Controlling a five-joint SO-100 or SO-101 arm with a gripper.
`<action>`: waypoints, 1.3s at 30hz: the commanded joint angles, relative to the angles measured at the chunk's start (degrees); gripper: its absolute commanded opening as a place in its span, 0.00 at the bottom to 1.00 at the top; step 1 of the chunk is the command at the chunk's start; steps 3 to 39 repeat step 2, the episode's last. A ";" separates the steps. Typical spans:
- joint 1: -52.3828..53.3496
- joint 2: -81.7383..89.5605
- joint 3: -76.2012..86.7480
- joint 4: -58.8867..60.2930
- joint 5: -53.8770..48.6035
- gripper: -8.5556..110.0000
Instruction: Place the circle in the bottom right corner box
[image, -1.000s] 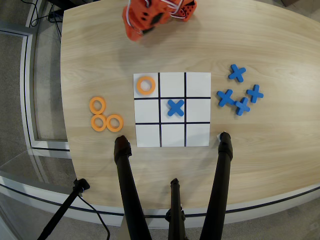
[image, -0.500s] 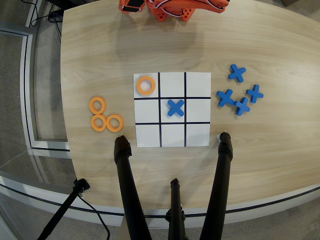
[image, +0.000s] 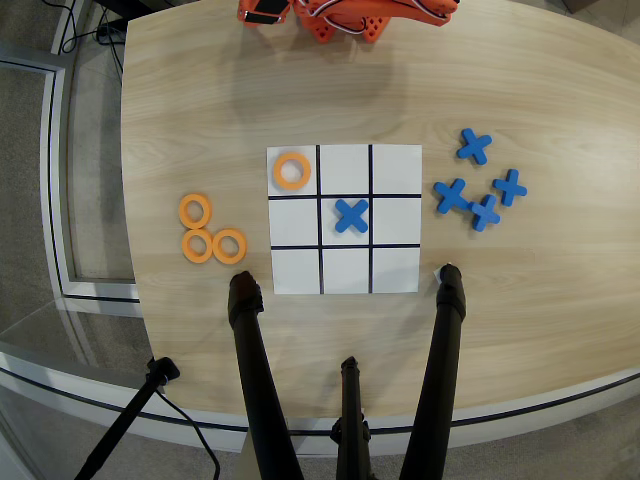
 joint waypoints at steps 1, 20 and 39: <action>0.44 0.97 3.16 0.53 0.09 0.08; 0.35 0.97 3.16 0.53 0.09 0.08; 0.35 0.97 3.16 0.53 0.09 0.08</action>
